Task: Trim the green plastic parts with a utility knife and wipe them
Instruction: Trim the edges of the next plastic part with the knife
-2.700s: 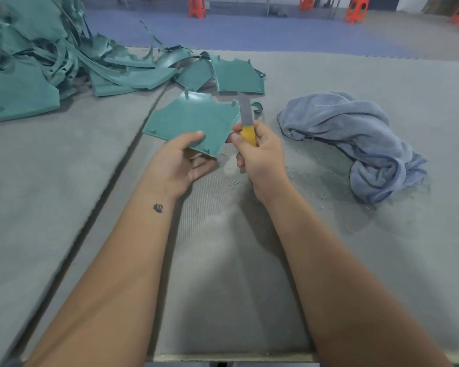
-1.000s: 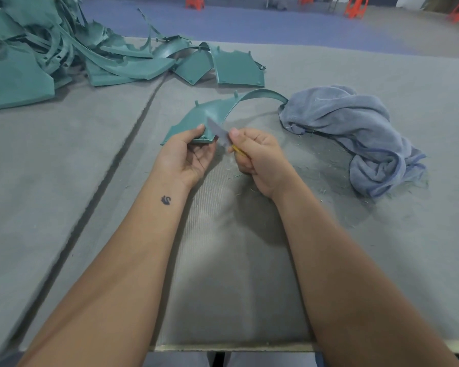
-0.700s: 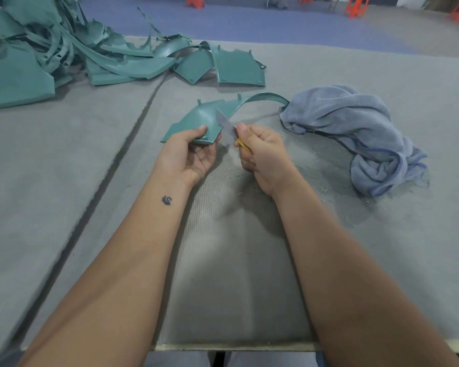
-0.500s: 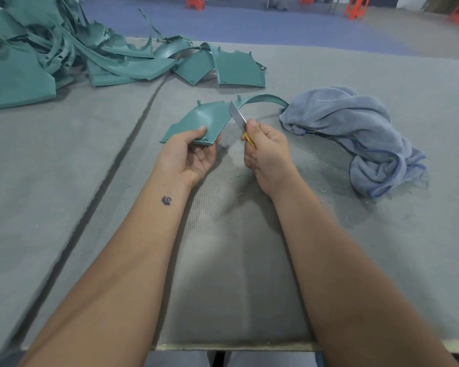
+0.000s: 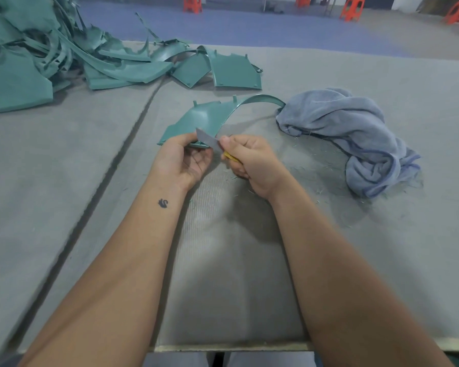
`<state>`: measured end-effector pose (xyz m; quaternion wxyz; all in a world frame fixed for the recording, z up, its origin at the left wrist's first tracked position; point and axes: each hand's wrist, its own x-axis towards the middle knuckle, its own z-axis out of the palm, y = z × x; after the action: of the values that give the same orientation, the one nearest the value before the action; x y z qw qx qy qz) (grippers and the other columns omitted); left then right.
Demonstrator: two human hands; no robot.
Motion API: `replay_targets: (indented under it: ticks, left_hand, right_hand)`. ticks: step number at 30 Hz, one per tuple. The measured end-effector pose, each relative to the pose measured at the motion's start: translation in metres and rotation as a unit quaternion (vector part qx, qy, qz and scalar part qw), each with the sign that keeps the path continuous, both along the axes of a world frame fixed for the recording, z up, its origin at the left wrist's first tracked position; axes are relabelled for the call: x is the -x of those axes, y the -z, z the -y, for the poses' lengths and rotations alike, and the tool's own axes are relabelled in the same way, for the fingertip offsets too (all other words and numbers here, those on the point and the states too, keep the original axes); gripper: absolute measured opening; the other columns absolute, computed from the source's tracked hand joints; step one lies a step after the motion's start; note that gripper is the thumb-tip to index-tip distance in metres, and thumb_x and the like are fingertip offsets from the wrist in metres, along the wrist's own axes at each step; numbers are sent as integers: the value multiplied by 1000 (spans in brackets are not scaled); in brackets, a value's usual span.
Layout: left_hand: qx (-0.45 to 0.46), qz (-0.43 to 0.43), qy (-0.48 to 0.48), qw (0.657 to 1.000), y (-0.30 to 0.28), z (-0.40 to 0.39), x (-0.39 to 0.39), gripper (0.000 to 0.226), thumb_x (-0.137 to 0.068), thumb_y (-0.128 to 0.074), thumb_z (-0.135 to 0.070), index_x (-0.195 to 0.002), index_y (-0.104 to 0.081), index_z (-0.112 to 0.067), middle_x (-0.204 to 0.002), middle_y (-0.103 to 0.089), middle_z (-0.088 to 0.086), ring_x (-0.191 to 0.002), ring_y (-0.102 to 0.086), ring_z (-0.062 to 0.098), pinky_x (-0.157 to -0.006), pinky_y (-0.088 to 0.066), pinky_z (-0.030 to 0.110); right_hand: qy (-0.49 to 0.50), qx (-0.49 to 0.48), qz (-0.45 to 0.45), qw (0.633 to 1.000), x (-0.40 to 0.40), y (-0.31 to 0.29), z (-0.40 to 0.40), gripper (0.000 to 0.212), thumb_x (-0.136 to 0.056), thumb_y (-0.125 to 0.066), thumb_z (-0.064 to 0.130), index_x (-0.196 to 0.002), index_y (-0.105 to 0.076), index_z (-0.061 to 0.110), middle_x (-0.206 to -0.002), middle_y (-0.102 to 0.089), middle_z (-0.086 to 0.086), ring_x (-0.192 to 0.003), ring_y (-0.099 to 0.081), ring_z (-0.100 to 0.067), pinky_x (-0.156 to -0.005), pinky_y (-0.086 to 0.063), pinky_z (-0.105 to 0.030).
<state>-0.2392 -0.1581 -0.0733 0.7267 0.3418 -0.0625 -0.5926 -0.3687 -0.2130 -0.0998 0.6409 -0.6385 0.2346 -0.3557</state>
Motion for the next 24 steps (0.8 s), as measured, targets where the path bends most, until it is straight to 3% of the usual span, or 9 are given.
replay_targets:
  ticks: [8,14,24]
  left_hand:
    - [-12,1,53,998,0,-2,-7,11,-95,-49,-4,-92,-59,-2,-63,-69,9,-48,-66,13,-43,-51,15]
    - [-21,1,59,998,-1,-5,-8,10,-94,-50,-5,-98,-58,-1,-63,-68,10,-48,-66,13,-43,-50,15]
    - [-19,-1,38,999,-1,-6,-7,13,-93,-51,-3,-105,-56,-1,-66,-69,11,-51,-67,15,-42,-50,17]
  right_hand:
    - [62,-38,37,997,-2,-3,1,37,-102,-44,17,-67,-52,9,-41,-32,7,-36,-22,-4,-39,-16,-19]
    - [123,-111,116,979,1,-6,7,35,-103,-43,19,-69,-48,10,-43,-31,5,-34,-23,-5,-40,-16,-20]
    - [221,-243,224,918,1,-9,11,33,-105,-38,24,-77,-48,9,-43,-31,5,-35,-20,-6,-39,-19,-20]
